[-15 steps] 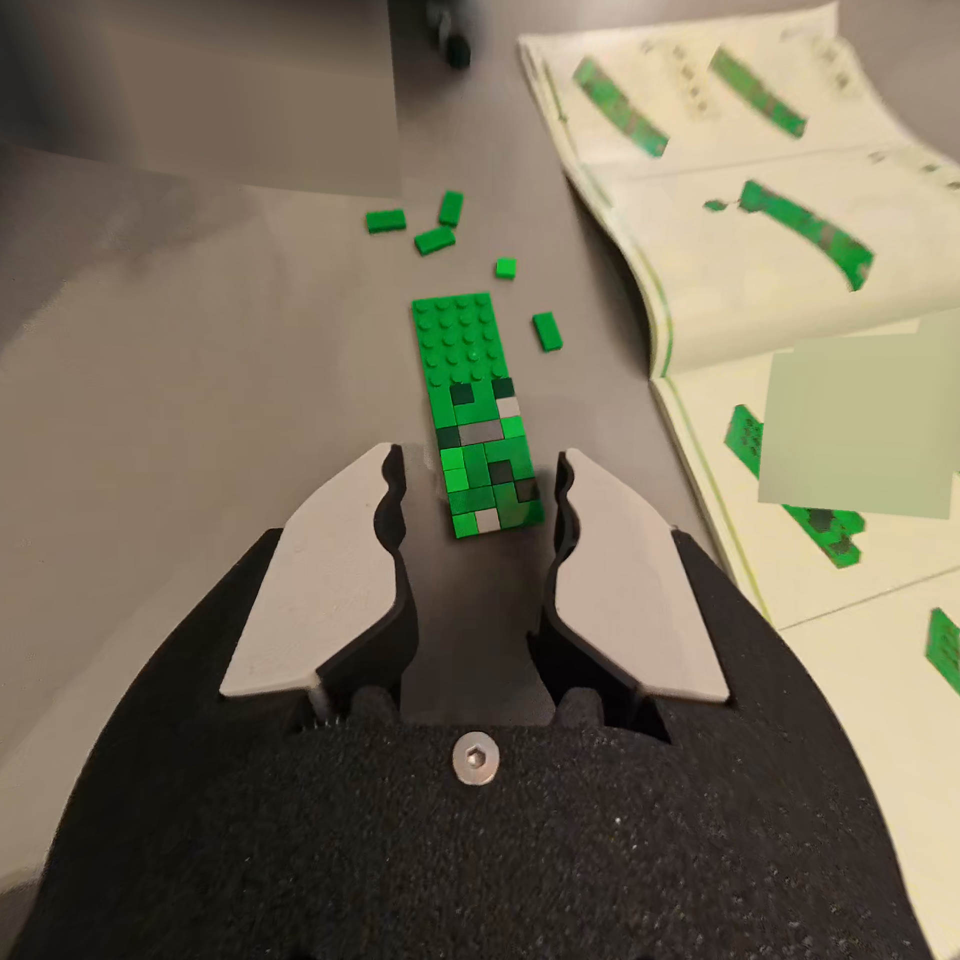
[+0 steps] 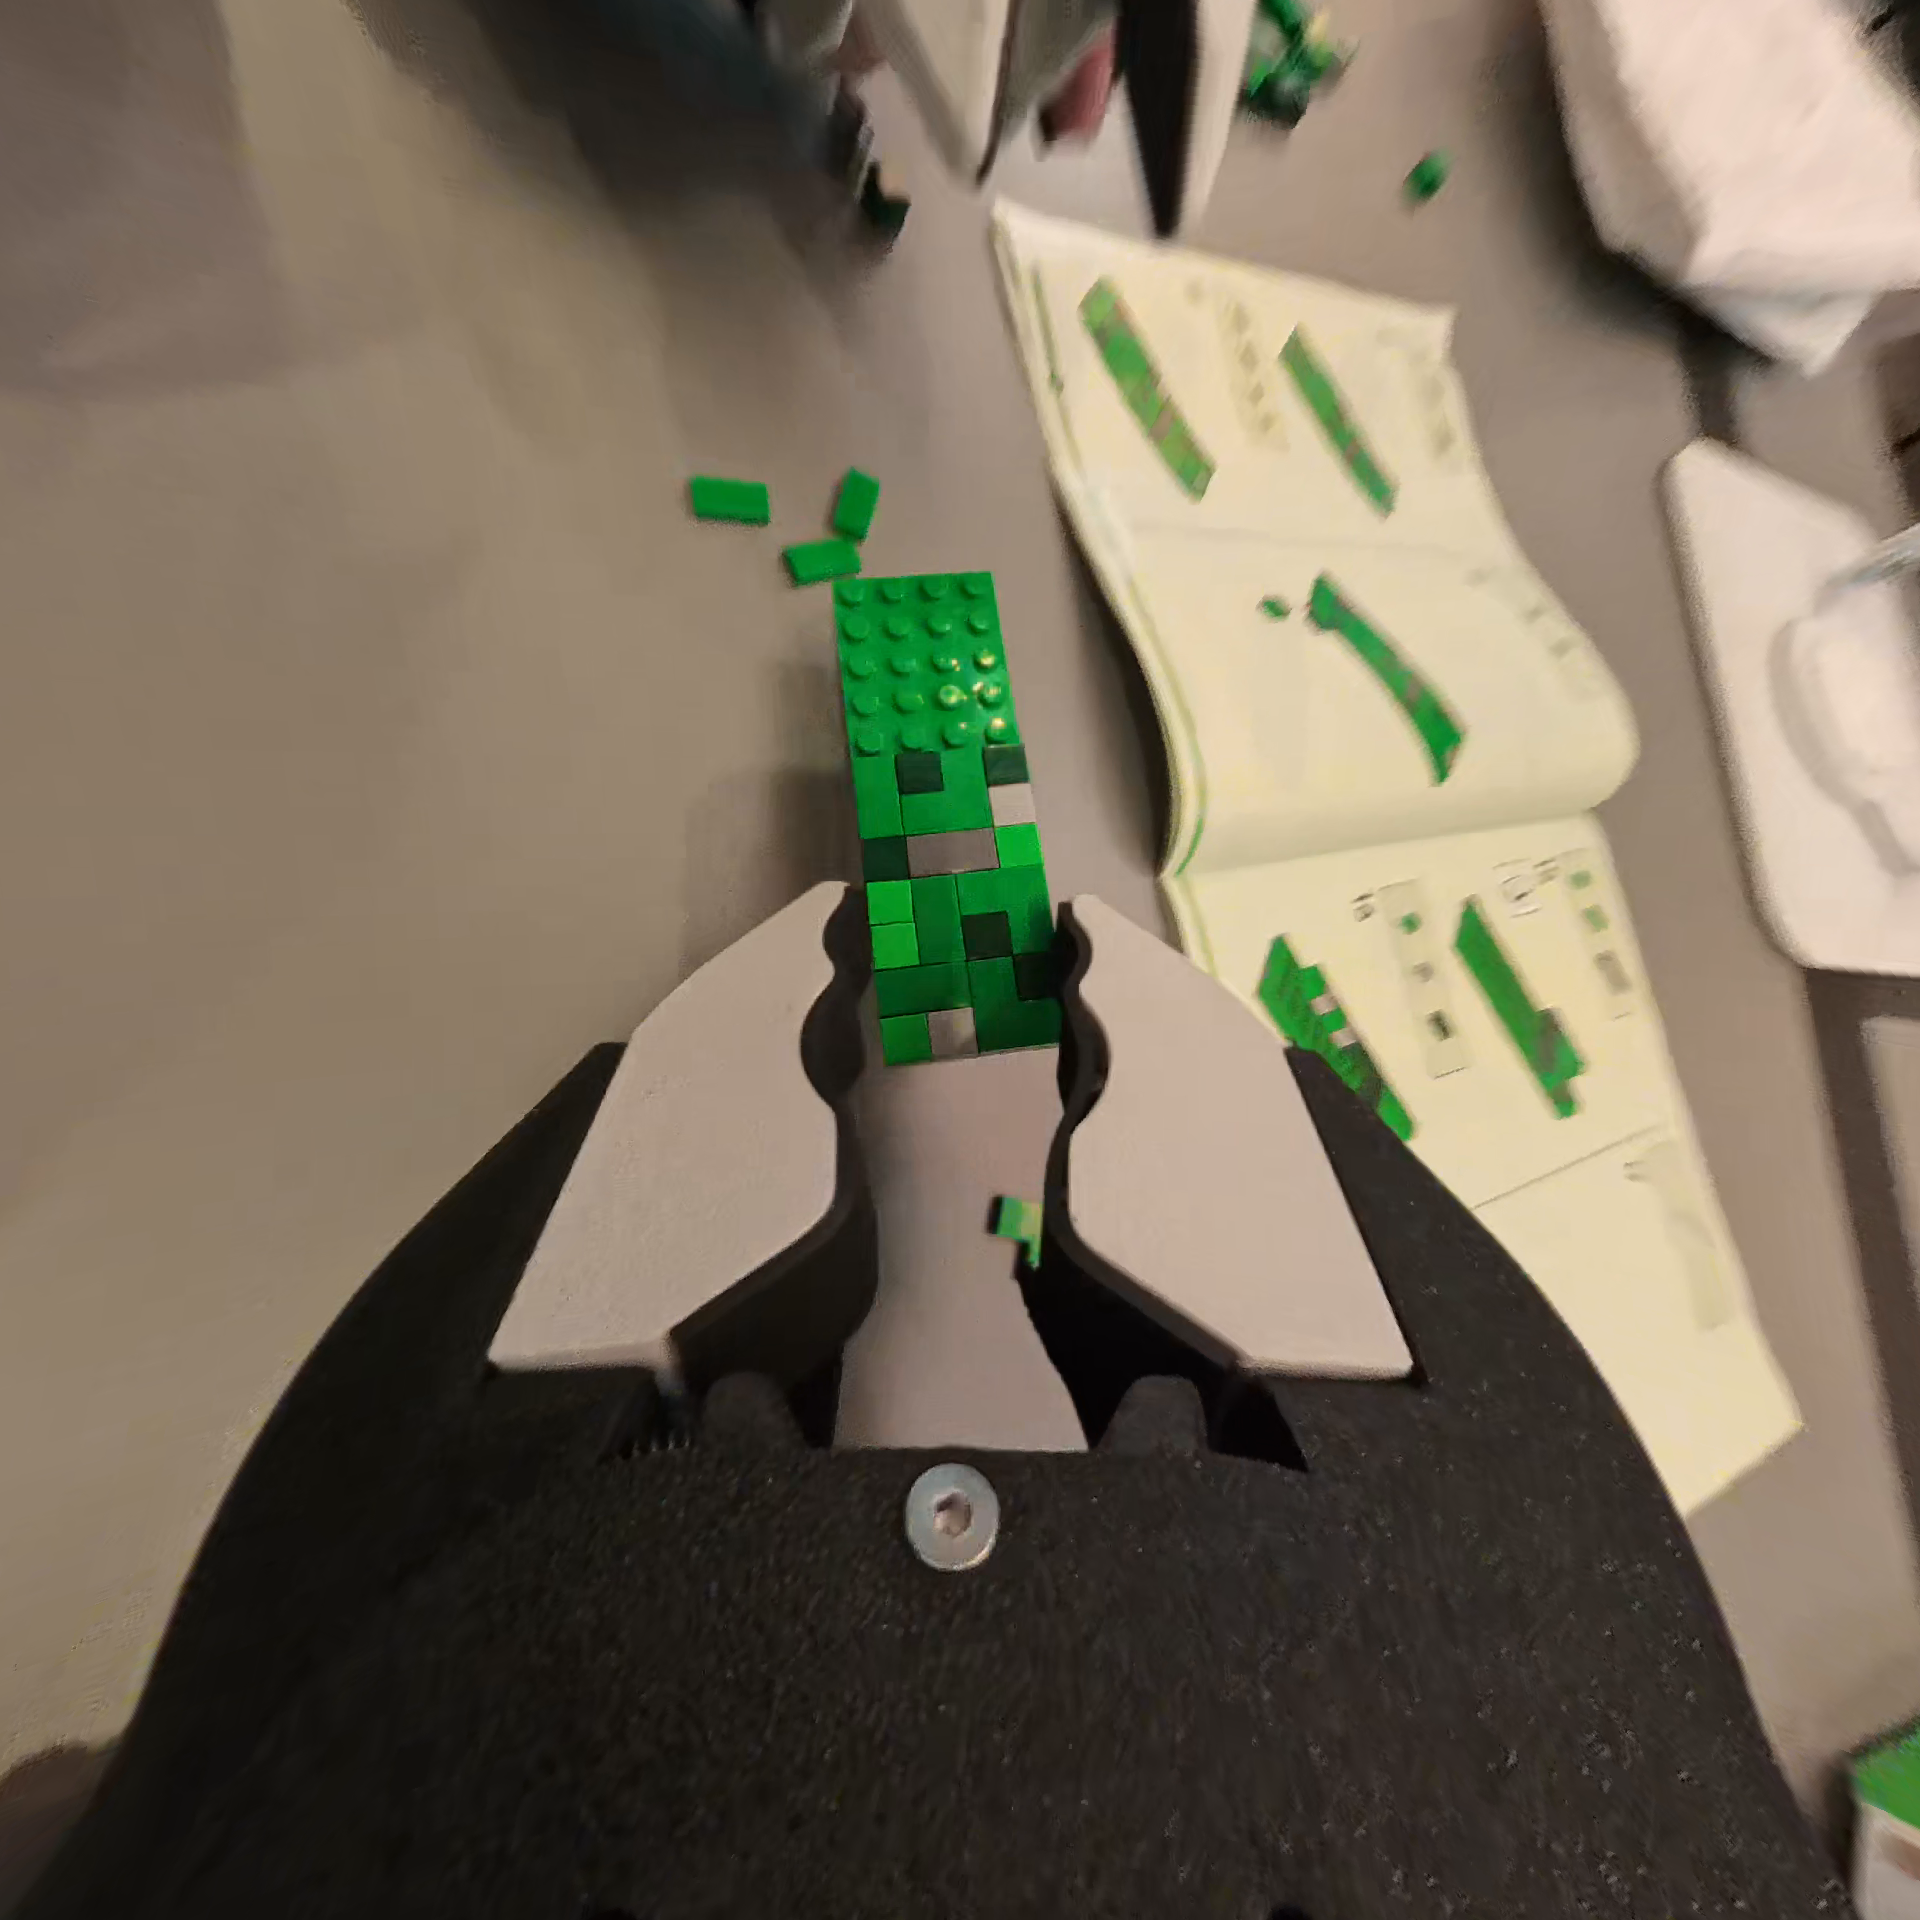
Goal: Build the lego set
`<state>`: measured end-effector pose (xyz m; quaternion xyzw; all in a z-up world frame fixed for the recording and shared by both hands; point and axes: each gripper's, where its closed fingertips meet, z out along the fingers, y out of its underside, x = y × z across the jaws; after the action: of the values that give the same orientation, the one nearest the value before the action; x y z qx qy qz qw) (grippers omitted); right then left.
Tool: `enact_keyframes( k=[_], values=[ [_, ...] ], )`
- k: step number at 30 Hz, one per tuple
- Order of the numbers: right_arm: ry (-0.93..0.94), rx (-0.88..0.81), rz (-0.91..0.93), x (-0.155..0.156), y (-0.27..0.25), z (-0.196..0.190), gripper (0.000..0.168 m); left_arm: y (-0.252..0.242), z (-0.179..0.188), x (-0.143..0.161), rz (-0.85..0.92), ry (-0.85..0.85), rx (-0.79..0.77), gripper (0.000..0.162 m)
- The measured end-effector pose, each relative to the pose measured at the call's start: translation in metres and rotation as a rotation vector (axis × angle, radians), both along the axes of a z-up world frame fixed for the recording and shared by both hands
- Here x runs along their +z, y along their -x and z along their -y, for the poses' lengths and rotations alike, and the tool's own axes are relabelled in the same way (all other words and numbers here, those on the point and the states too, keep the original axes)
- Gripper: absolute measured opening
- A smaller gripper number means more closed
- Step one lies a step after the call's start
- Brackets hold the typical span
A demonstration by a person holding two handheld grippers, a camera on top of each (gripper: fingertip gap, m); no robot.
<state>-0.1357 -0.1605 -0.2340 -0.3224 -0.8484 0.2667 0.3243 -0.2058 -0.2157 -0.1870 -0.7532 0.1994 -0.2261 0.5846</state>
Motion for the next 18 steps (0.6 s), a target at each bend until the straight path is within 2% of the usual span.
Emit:
enact_keyframes(
  k=[3,6,10,12,15,18],
  values=[
    [-0.048,0.018,-0.151,0.021,0.007,0.007,0.034,-0.014,-0.002,-0.004,0.126,0.126,-0.062,0.04],
    [-0.125,0.043,-0.254,0.034,0.011,0.016,0.034,-0.024,-0.001,-0.004,0.255,0.214,-0.119,0.039],
    [-0.186,0.067,-0.324,0.042,0.016,0.028,0.034,-0.029,0.003,-0.005,0.287,0.24,-0.151,0.025],
    [-0.212,0.067,-0.333,0.042,0.018,0.031,0.034,-0.032,0.008,-0.002,0.326,0.25,-0.189,0.01],
    [-0.225,0.046,-0.389,0.047,0.025,0.035,0.037,-0.023,0.011,-0.001,0.422,0.291,-0.185,0.004],
    [-0.179,-0.009,-0.488,0.065,0.031,0.036,0.048,0.008,0.009,0.009,0.553,0.253,-0.096,0.004]
  ],
)
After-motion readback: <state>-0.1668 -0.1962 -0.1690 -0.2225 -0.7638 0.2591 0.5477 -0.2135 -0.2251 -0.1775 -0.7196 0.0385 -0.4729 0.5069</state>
